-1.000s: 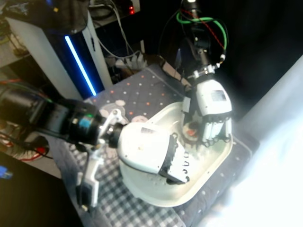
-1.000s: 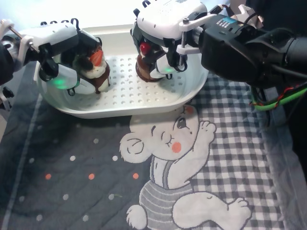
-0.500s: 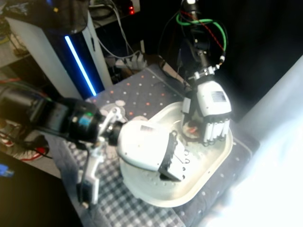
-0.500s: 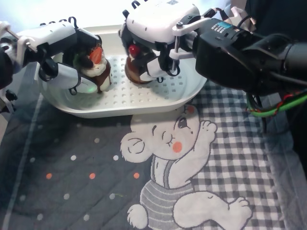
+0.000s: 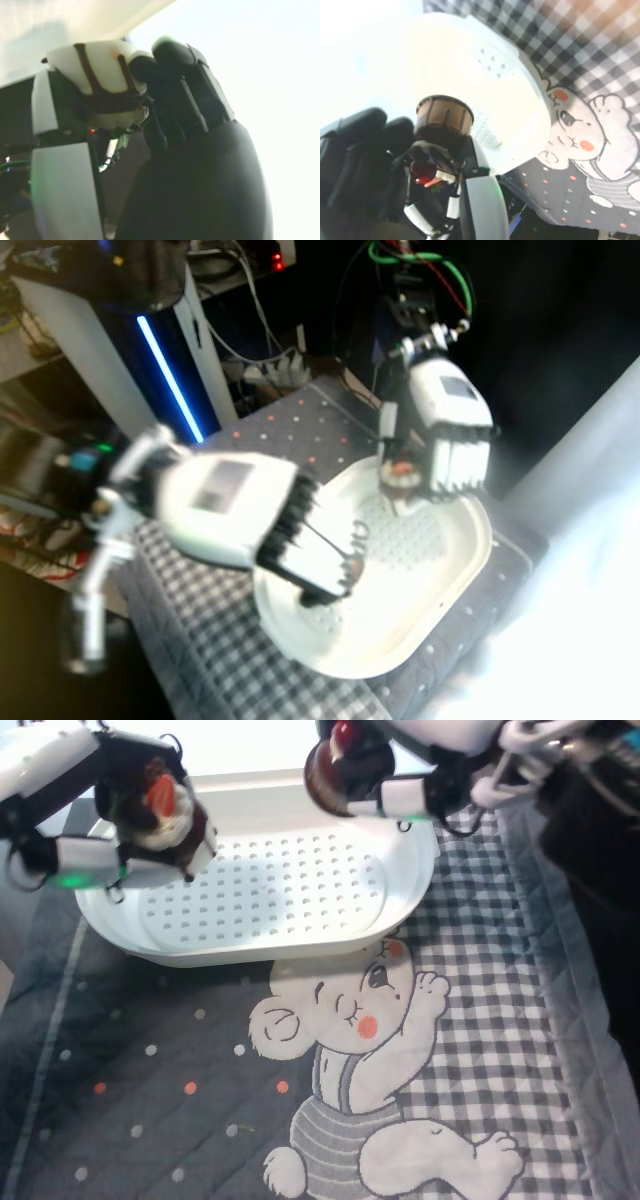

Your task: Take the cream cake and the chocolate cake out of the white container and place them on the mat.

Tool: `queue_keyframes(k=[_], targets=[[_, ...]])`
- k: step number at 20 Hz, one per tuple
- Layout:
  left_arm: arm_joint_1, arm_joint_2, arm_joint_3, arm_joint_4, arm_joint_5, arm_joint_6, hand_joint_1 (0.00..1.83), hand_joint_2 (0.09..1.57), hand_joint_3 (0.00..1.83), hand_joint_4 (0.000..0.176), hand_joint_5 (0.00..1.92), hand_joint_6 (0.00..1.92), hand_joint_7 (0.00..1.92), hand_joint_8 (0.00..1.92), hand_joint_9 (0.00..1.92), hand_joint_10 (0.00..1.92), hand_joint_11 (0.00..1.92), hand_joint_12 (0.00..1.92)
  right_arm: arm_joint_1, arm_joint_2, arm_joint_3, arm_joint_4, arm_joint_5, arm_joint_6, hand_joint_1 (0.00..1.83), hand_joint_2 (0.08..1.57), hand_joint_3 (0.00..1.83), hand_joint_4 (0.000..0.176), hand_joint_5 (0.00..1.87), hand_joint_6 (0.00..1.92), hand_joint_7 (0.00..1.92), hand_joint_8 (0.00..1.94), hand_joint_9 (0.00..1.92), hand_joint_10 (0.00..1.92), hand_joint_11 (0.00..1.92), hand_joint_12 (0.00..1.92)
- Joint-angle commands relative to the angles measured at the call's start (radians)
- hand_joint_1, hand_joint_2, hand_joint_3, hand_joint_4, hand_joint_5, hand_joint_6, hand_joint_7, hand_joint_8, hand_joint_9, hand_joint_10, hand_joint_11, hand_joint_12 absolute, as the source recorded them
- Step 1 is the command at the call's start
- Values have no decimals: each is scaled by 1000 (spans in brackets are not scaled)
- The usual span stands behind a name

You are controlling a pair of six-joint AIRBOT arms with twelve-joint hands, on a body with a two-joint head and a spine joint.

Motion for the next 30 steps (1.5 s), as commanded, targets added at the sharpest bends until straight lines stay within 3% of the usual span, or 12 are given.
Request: queue_keyframes(k=[1,2,3,5,10,15,19,20,25,26,28,30], targets=[[4,22,-13,5,-174,-2,1360,1171,0,0,768,1232,871,1074,861,1405,708,1518,15,18,-21,-28,173,-3,1253,1116,0,0,929,900,1063,1195,1101,1454,1045,1752],[32,54,-51,7,-219,-2,1361,1169,0,0,767,1210,873,1106,867,1383,729,1511,10,47,-54,-54,187,-3,1272,1107,0,0,913,914,1102,1061,1122,1310,1029,1654],[45,67,-66,8,-238,-2,1361,1169,0,0,767,1210,873,1106,867,1383,729,1511,7,57,-66,-62,193,-3,1272,1107,0,0,913,914,1102,1061,1122,1310,1029,1654],[102,123,-134,17,-311,-2,1360,1152,0,0,770,1183,931,1100,916,1267,769,1407,-27,96,-118,-91,233,-3,1261,1145,3,0,842,960,1013,1228,1108,1458,1027,1772],[198,192,-249,56,-400,-2,1360,1171,0,0,700,1251,909,1104,877,1303,750,1350,-196,169,-217,-101,369,-3,1244,1184,1,0,927,819,806,1555,869,1687,835,1879],[292,240,-349,78,-420,-2,1349,1198,0,0,665,1277,843,1193,836,1405,737,1427,-305,195,-302,-98,392,2,1255,1078,0,0,1088,781,1050,1002,795,1378,663,1712],[336,238,-391,82,-379,-9,1350,1193,2,0,674,1278,839,1194,855,1381,718,1371,-410,191,-336,-80,399,112,1265,1067,0,0,1067,784,1106,936,752,1281,533,1671],[343,232,-395,82,-365,-19,1349,1201,1,0,654,1292,828,1210,845,1404,726,1382,-438,187,-346,-64,400,122,1258,1074,3,0,1038,858,1096,931,736,1320,493,1716],[380,201,-403,82,-304,-59,1342,1219,2,0,637,1237,781,1305,854,1523,717,1604,-534,168,-385,-12,402,163,1275,1084,2,0,1029,768,1069,1083,655,1546,493,1913],[381,192,-403,83,-288,-66,1334,1244,3,0,595,1312,732,1356,786,1571,668,1611,-548,164,-390,-7,402,170,1268,1088,3,0,1003,830,1075,1055,655,1508,376,1882],[381,166,-388,101,-246,-101,1332,1248,1,0,592,1356,726,1356,765,1561,616,1603,-565,155,-393,7,402,177,1267,1080,0,0,1034,800,1085,1023,677,1418,373,1848],[385,140,-368,132,-216,-170,1337,1239,0,0,607,1329,764,1321,762,1547,620,1605,-571,149,-395,7,402,186,1256,1093,2,0,1024,829,1034,1102,632,1476,357,1916]])
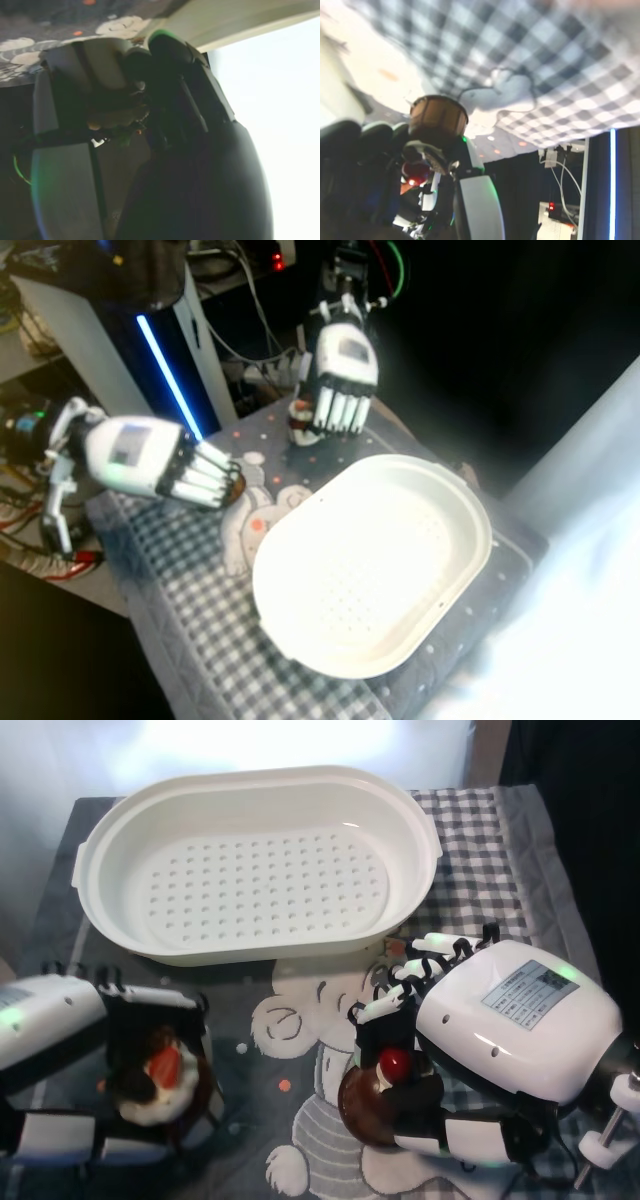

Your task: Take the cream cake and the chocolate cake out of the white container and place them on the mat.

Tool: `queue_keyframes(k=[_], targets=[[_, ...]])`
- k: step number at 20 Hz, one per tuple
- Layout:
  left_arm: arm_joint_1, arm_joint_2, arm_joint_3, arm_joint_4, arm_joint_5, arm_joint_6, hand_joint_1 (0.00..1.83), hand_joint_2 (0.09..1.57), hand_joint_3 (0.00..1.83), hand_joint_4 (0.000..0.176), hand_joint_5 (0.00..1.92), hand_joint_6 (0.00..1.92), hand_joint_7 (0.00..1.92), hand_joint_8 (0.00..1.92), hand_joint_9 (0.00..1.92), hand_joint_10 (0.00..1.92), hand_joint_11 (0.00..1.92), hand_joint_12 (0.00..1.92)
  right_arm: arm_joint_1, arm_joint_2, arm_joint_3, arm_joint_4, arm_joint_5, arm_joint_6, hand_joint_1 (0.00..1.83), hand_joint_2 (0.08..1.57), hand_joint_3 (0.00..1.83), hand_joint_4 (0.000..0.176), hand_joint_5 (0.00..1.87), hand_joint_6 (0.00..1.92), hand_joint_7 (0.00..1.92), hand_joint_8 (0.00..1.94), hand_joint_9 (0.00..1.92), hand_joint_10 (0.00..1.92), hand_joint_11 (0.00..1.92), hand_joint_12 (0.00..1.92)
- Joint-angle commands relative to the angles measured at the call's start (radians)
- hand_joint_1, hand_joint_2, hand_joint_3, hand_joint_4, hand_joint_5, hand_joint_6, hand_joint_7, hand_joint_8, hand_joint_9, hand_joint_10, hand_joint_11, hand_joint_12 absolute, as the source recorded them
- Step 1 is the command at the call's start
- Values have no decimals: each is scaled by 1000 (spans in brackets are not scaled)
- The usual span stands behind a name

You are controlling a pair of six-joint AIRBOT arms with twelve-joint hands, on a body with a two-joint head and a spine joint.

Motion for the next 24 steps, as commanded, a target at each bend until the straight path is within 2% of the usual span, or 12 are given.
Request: queue_keyframes(k=[1,4,5,6,8,12,16,17,18,19,21,24], targets=[[-3,-6,2,23,-94,-14,1335,1247,1,0,588,1297,753,1354,752,1589,678,1634,1,-7,-3,-25,123,5,1249,1101,5,0,1001,881,1018,1116,618,1509,337,1920],[-2,-13,8,23,-80,-18,1341,1229,0,0,624,1252,783,1316,786,1537,710,1582,-2,-10,-3,-20,123,5,1254,1104,4,0,1010,833,1003,1169,640,1548,374,1921],[-2,-14,14,23,-80,-31,1059,1181,0,0,553,777,617,797,514,1077,336,1520,-2,-10,-3,-18,123,5,1180,1110,9,0,969,987,882,1203,611,1635,396,1921],[-1,-15,19,22,-81,-37,930,1128,0,0,535,442,570,422,394,840,146,1534,-2,-10,-2,-16,123,5,1169,1049,0,0,714,946,733,1274,511,1695,308,1921],[-1,-15,25,14,-82,-41,733,1012,0,0,410,73,421,73,184,628,5,1356,-2,-9,0,-16,123,5,1022,972,0,0,445,931,486,1283,315,1592,41,1920],[3,-15,31,6,-100,-57,624,896,0,81,245,0,229,0,59,555,0,1445,-2,-3,-1,-14,123,5,903,839,0,0,387,767,413,1098,256,1394,0,1795],[32,3,28,-33,-187,-61,460,832,0,103,281,0,282,1,163,328,0,1306,-2,25,-6,-11,174,7,771,824,0,0,410,725,439,1041,276,1359,0,1784],[40,9,27,-49,-224,-61,399,853,7,92,311,8,327,14,212,330,0,1364,-2,37,-8,-11,205,10,771,832,1,0,415,731,421,1062,254,1405,0,1827],[53,19,26,-68,-268,-61,304,914,6,17,438,31,507,48,363,442,43,1417,-2,48,-8,-9,243,10,676,895,15,0,463,680,471,947,284,1318,40,1814],[67,28,25,-93,-330,-61,233,1042,8,0,592,64,687,105,487,644,178,1427,-2,63,-8,-7,287,13,454,966,30,0,480,680,527,885,350,1267,160,1773],[81,44,26,-126,-420,-57,142,1190,1,0,719,77,828,171,569,849,297,1433,-2,90,-9,-3,367,17,286,1046,38,0,471,726,570,826,383,1177,165,1731],[58,67,47,-152,-580,-42,159,1281,2,0,891,98,769,690,614,1128,434,1485,-2,135,11,41,590,17,127,1189,30,0,439,699,615,813,540,1115,331,1606]])
